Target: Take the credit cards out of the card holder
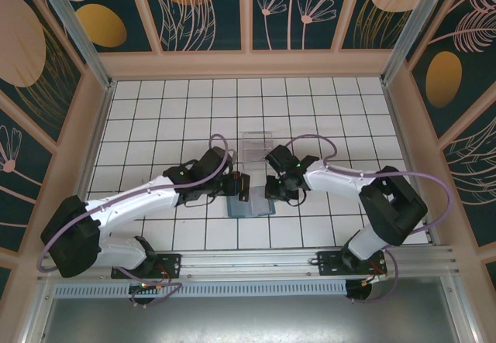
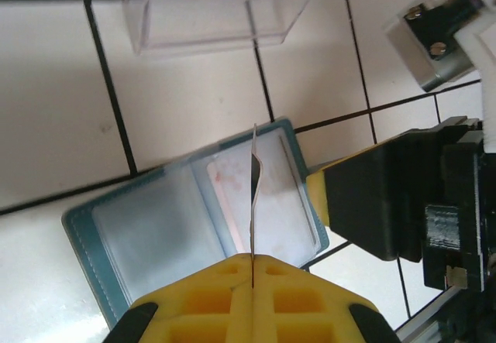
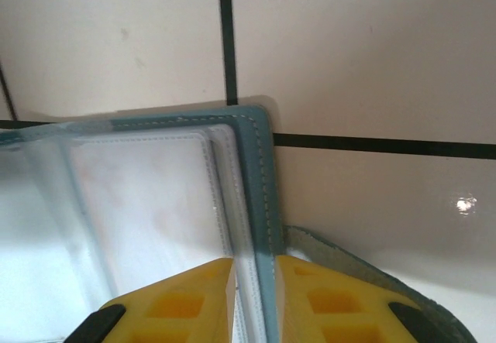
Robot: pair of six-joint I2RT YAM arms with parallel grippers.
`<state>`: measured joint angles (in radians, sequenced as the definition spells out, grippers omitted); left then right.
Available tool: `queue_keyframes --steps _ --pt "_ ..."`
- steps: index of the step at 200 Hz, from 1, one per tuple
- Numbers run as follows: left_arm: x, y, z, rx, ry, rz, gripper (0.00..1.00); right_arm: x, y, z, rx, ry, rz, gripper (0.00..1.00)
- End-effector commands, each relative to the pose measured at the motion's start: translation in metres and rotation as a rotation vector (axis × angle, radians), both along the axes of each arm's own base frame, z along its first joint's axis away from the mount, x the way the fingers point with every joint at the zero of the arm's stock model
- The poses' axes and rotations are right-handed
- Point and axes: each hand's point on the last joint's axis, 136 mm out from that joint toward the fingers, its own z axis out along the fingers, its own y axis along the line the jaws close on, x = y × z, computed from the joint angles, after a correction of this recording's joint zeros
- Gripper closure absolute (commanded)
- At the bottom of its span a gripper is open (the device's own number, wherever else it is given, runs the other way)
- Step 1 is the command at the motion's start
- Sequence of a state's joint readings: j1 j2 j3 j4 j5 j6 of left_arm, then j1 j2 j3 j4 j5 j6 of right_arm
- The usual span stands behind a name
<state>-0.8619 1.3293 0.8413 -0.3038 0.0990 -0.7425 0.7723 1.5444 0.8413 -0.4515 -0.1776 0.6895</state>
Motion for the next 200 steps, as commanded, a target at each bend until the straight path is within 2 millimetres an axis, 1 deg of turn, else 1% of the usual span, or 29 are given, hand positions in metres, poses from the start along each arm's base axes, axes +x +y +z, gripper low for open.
queue_keyframes --steps 1,8,13,15,18,35,51,84,107,118,128,133,134,136,151,154,176,185,191,197,200 --pt "0.009 0.001 0.010 0.130 -0.122 -0.154 1.00 0.014 0.004 0.032 0.036 -0.078 -0.019 0.78" --pt "0.014 -0.002 0.015 0.149 -0.155 -0.181 1.00 0.016 0.003 0.037 0.044 -0.088 -0.022 0.78" --pt "0.014 0.001 0.012 0.182 -0.166 -0.205 1.00 0.018 0.003 0.040 0.049 -0.097 -0.025 0.78" --pt "0.018 -0.003 0.020 0.179 -0.187 -0.210 1.00 0.019 0.003 0.042 0.052 -0.101 -0.026 0.78" --pt "0.021 -0.004 0.024 0.188 -0.206 -0.222 1.00 0.020 0.002 0.044 0.054 -0.106 -0.029 0.78" --pt "0.032 -0.008 0.036 0.247 -0.287 -0.296 1.00 0.027 -0.004 0.055 0.058 -0.136 -0.044 0.78" --pt "0.042 -0.011 0.046 0.311 -0.357 -0.361 1.00 0.032 -0.015 0.062 0.056 -0.158 -0.064 0.78" --pt "0.054 -0.020 0.056 0.435 -0.490 -0.566 1.00 0.042 -0.040 0.074 0.054 -0.192 -0.110 0.78" --pt "0.062 -0.028 0.055 0.522 -0.528 -0.721 1.00 0.047 -0.055 0.080 0.051 -0.215 -0.134 0.78" --pt "0.069 -0.037 0.058 0.534 -0.532 -0.779 1.00 0.049 -0.062 0.082 0.045 -0.222 -0.145 0.78" --pt "0.074 -0.042 0.057 0.537 -0.525 -0.828 1.00 0.048 -0.063 0.084 0.044 -0.228 -0.137 0.78" --pt "0.076 -0.044 0.060 0.538 -0.533 -0.851 1.00 0.047 -0.064 0.084 0.042 -0.229 -0.134 0.78" --pt "0.077 -0.045 0.056 0.543 -0.524 -0.862 1.00 0.049 -0.068 0.085 0.041 -0.230 -0.147 0.78" --pt "0.079 -0.047 0.053 0.548 -0.521 -0.873 1.00 0.051 -0.071 0.085 0.039 -0.230 -0.158 0.78" --pt "0.087 -0.053 0.048 0.574 -0.515 -0.942 1.00 0.052 -0.080 0.087 0.035 -0.237 -0.175 0.78" --pt "0.088 -0.054 0.050 0.577 -0.521 -0.954 1.00 0.052 -0.080 0.087 0.036 -0.239 -0.176 0.78" --pt "0.099 -0.061 0.045 0.575 -0.509 -1.031 1.00 0.053 -0.087 0.089 0.044 -0.243 -0.194 0.78" --pt "0.109 -0.064 0.047 0.566 -0.513 -1.037 1.00 0.053 -0.087 0.089 0.050 -0.243 -0.197 0.78" --pt "0.110 -0.061 0.044 0.567 -0.483 -1.053 1.00 0.053 -0.088 0.089 0.051 -0.242 -0.199 0.78" --pt "0.115 -0.061 0.046 0.567 -0.478 -1.057 1.00 0.053 -0.089 0.088 0.051 -0.240 -0.201 0.78" --pt "0.117 -0.060 0.043 0.571 -0.470 -1.064 1.00 0.053 -0.089 0.088 0.053 -0.240 -0.202 0.78"
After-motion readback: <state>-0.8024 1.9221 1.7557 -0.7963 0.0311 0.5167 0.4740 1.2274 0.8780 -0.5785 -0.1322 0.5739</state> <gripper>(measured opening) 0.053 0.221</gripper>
